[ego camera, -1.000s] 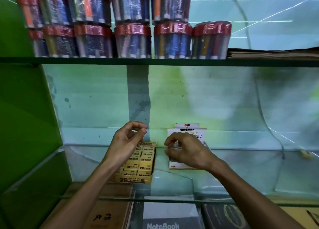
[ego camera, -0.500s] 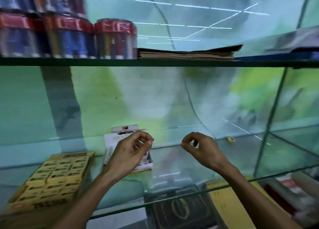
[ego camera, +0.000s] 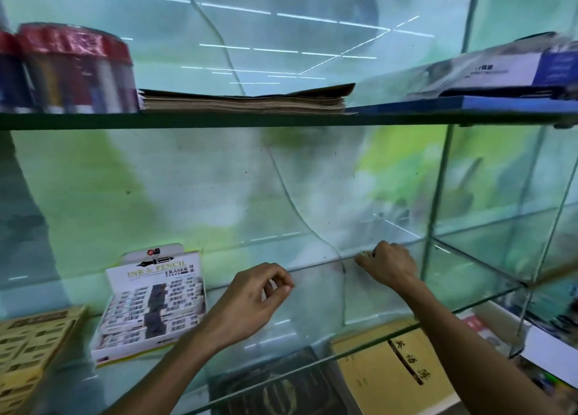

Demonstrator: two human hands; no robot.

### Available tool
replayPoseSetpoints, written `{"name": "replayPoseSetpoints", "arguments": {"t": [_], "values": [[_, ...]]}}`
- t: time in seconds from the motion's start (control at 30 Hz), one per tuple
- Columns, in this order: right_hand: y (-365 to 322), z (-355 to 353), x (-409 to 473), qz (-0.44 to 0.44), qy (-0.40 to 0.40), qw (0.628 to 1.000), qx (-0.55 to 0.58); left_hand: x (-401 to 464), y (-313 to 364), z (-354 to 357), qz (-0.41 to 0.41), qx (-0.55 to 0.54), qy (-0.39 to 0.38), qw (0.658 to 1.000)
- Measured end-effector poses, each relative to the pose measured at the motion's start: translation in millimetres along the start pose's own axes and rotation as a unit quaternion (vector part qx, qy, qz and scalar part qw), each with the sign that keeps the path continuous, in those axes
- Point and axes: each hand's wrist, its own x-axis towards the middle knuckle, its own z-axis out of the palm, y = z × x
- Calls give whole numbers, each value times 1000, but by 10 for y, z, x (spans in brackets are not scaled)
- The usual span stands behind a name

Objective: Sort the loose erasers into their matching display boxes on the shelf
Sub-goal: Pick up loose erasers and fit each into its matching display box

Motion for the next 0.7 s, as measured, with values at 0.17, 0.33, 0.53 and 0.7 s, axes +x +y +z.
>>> {"name": "replayPoseSetpoints", "arguments": {"t": [0.17, 0.33, 0.53, 0.7], "values": [[62, -47, -4, -31, -9, 998, 57, 32, -7, -40, -33, -36, 19, 999], [-66, -186, -201, -152, -41, 975, 155, 9, -11, -158, -86, -87, 44, 992], [-591, -342, -727, -318, -58, 904, 282, -12, -40, -312, -131, -162, 78, 975], [-979, -386, -994, -384, -60, 870, 304, -94, -35, -405, -135, -180, 95, 970]]}}
